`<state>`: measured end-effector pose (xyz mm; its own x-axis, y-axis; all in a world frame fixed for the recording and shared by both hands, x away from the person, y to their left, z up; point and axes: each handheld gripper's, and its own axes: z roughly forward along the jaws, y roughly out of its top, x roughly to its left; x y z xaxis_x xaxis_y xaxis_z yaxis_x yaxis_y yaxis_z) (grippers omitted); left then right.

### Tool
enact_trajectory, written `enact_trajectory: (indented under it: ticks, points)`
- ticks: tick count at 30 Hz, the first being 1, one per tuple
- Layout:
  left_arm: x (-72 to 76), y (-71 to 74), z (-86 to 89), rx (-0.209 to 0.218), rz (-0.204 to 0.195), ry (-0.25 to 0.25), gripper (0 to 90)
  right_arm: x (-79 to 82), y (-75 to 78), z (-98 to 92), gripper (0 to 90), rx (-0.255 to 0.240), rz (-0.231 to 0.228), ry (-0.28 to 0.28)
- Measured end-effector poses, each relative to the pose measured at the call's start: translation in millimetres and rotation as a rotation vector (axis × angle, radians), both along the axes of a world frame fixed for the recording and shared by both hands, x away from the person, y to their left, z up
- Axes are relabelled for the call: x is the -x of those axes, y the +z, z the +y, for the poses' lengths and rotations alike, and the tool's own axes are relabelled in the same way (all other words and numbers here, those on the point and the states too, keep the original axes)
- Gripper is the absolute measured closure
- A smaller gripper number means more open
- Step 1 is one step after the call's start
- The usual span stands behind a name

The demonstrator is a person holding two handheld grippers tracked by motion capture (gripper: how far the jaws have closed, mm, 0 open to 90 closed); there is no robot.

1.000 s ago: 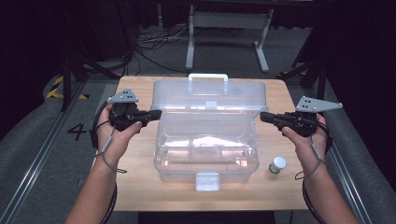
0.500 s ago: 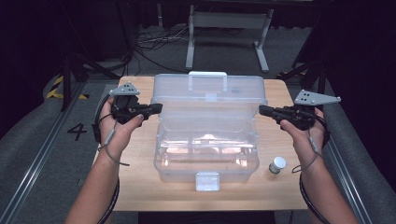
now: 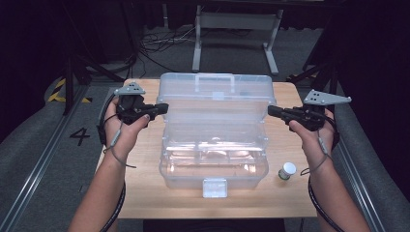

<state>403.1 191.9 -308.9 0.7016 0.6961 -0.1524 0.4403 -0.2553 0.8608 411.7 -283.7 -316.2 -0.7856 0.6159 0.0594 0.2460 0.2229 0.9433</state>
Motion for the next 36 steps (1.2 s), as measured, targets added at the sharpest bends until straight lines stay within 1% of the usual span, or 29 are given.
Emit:
enact_trajectory:
  ticks: [1, 7, 9, 11, 14, 15, 18, 20, 22, 25, 26, 27, 28, 30, 32, 33, 36]
  points:
    - [-0.4, -0.1, 0.0, -0.003, -0.002, 0.001, 87.8, -0.2, -0.1, 0.2, 90.0, -0.001, 0.001, 0.0]
    - [-2.6, 0.0, 0.8, 0.008, -0.002, 0.003, 87.9, 1.2, 0.1, 1.9, 89.7, -0.006, -0.004, 0.005]
    - [-3.4, 0.1, 1.4, 0.008, -0.003, 0.005, 87.9, 5.1, 1.2, 2.9, 86.8, -0.006, -0.019, 0.001]
    - [-4.0, 0.2, 1.8, 0.006, -0.004, 0.007, 87.9, 10.8, 3.3, 4.6, 83.6, 0.002, -0.045, -0.007]
    - [-4.4, 0.3, 2.4, 0.004, -0.002, 0.007, 87.9, 19.3, 7.3, 5.8, 79.2, 0.021, -0.094, -0.043]
    - [-4.5, 0.2, 2.7, 0.004, -0.003, 0.008, 87.9, 21.2, 8.3, 5.2, 76.5, 0.022, -0.103, -0.058]
    - [-4.6, 0.4, 3.2, 0.006, 0.001, 0.013, 87.9, 23.3, 9.7, 2.4, 70.4, 0.005, -0.118, -0.092]
    - [-5.0, 0.6, 3.8, 0.006, -0.002, 0.014, 87.8, 23.6, 10.1, 0.1, 64.6, -0.009, -0.126, -0.137]
    - [-5.4, 0.4, 4.4, -0.002, -0.002, 0.023, 86.7, 23.6, 10.4, -0.5, 60.8, -0.009, -0.131, -0.161]
    - [-6.0, -0.2, 5.3, 0.002, 0.003, 0.022, 87.1, 19.1, 10.7, 1.6, 54.3, 0.018, -0.157, -0.207]
    - [-6.0, -0.2, 5.3, 0.002, 0.003, 0.022, 87.0, 19.1, 10.7, 1.6, 54.3, 0.018, -0.157, -0.207]
    - [-6.0, -0.7, 4.6, -0.002, 0.002, 0.024, 86.9, 12.5, 10.9, 3.9, 52.5, 0.028, -0.17, -0.223]
    - [-6.0, -0.7, 4.6, -0.002, 0.002, 0.024, 86.9, 12.5, 10.9, 3.9, 52.5, 0.028, -0.17, -0.223]
    - [-6.2, -1.3, 4.2, -0.004, 0.004, 0.022, 86.9, 4.2, 11.2, 6.6, 52.3, 0.04, -0.173, -0.24]
    - [-6.6, -1.7, 4.4, -0.001, 0.007, 0.021, 86.9, -2.3, 11.7, 11.0, 52.9, 0.05, -0.174, -0.243]
    - [-6.8, -1.9, 4.8, 0.0, 0.005, 0.02, 86.9, -4.4, 11.7, 13.8, 54.7, 0.058, -0.177, -0.242]
    - [-5.9, -2.2, 5.6, 0.003, 0.006, 0.02, 86.9, -7.3, 11.4, 21.2, 63.9, 0.092, -0.204, -0.246]
